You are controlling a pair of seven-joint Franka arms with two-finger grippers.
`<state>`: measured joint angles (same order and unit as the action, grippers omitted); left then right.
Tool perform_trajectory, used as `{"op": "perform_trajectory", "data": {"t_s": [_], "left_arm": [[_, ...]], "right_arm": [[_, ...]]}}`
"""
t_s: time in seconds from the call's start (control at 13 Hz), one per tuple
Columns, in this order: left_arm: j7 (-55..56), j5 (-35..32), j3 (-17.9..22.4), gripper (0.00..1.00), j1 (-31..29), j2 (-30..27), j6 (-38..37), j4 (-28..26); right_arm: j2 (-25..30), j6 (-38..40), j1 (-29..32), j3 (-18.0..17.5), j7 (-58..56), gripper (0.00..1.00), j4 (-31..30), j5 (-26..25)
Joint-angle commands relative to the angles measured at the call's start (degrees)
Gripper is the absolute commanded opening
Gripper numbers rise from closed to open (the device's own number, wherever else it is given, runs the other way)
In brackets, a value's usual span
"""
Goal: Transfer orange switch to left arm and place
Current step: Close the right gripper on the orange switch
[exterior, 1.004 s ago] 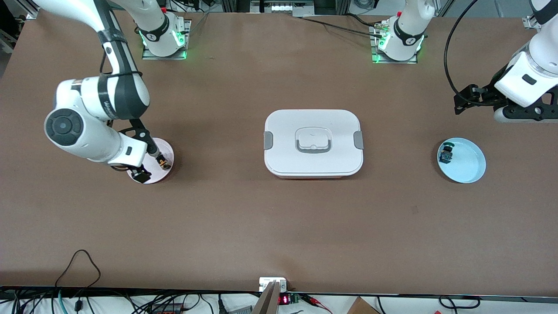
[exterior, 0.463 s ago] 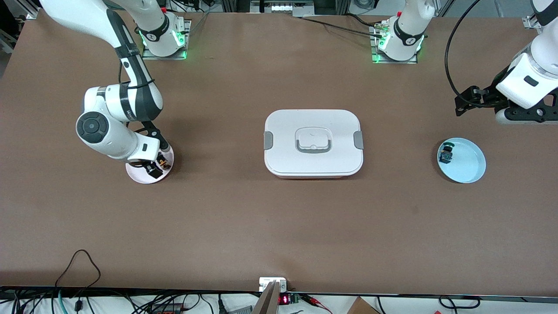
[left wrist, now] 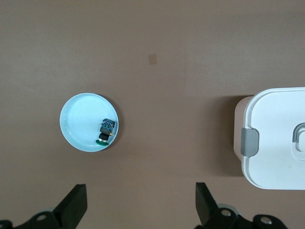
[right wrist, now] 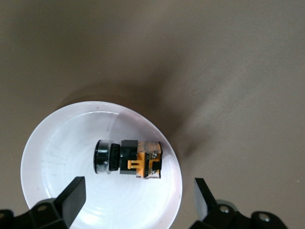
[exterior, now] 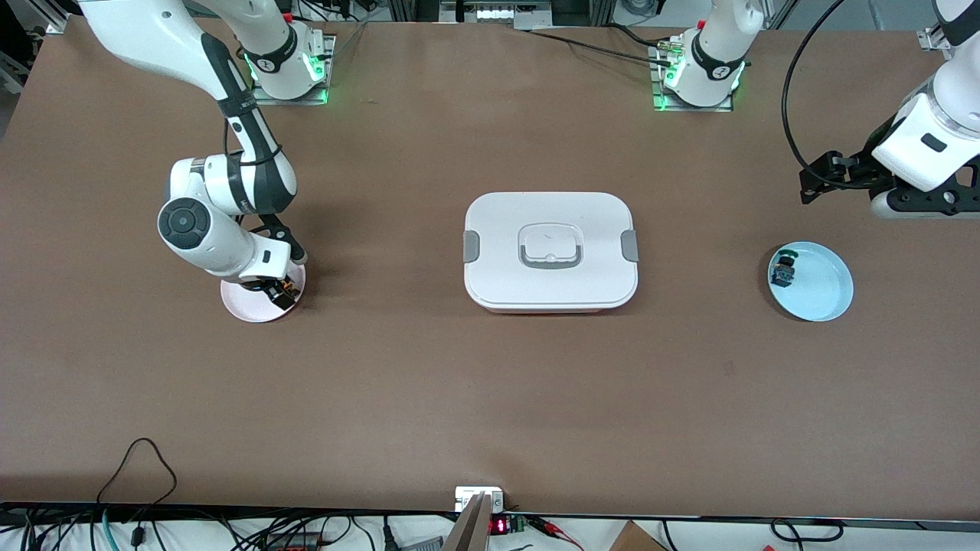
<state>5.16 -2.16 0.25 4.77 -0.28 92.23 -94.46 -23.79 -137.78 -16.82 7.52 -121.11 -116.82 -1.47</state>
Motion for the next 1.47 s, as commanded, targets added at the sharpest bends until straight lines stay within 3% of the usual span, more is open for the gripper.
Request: {"op": "perform_trajectory", "data": {"t_s": [0.0,1.39], "left_arm": [[0.02,-1.09,0.01,1.00,0.07,0.89,-1.26,1.99],[-0.06,-1.09,0.01,1.00,0.07,0.89,-1.35,1.99]], "right_arm": [[0.15,-3.63,0.73,-0.13,-3.34,1.00,-1.57,-0.29],[-2.22,-8.56,1.52,-0.57,-2.29,1.00,-4.03,1.29]]}}
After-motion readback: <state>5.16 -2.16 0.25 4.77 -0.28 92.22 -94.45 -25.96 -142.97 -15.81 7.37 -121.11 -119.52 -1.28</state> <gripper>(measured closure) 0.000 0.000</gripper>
